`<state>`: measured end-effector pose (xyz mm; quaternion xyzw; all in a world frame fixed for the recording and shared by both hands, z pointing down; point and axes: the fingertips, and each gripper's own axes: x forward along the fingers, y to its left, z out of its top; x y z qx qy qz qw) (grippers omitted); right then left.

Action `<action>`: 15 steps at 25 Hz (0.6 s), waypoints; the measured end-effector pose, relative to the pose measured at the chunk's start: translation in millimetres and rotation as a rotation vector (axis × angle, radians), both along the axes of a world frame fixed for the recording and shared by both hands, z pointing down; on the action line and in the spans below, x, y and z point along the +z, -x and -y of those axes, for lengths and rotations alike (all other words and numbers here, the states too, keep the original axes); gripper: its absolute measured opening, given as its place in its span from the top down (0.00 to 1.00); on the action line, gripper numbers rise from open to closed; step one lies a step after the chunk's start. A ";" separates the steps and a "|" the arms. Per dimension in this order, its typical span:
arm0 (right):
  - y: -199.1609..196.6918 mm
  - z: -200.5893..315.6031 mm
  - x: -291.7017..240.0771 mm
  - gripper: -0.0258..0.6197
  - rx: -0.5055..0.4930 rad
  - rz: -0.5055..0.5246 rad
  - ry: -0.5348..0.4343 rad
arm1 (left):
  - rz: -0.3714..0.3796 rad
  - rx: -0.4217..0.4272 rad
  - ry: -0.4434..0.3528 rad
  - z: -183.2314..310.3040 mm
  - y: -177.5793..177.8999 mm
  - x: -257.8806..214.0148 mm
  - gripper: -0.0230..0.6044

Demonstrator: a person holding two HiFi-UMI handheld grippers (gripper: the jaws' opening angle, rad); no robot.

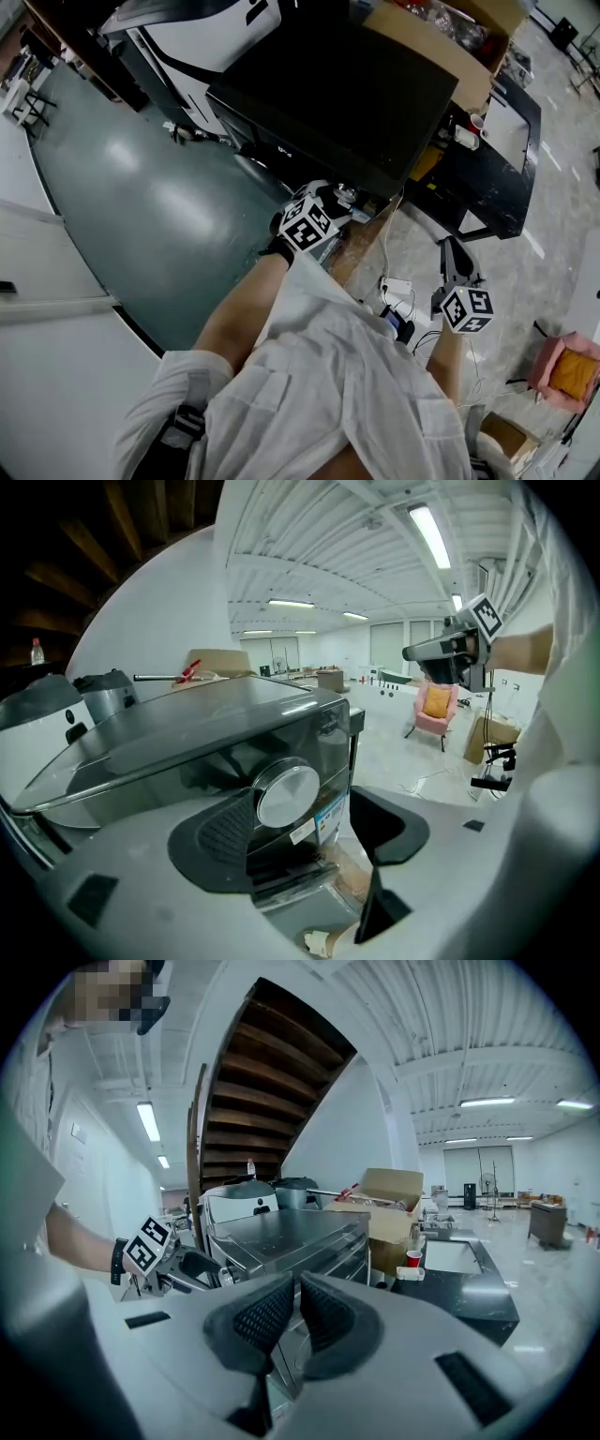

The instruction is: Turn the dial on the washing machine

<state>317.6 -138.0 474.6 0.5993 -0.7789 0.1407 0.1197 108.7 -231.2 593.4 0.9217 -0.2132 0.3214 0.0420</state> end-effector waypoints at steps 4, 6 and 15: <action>3.2 0.9 -0.7 0.92 -0.005 -0.004 -0.002 | -0.033 -0.016 0.019 0.4 -0.7 -0.4 0.49; 5.2 1.1 -0.2 0.92 -0.012 -0.007 -0.002 | -0.048 -0.027 0.036 0.7 -0.1 0.0 0.49; 9.3 3.1 -1.3 0.92 -0.021 -0.015 0.002 | -0.092 -0.087 0.141 0.7 1.6 2.7 0.47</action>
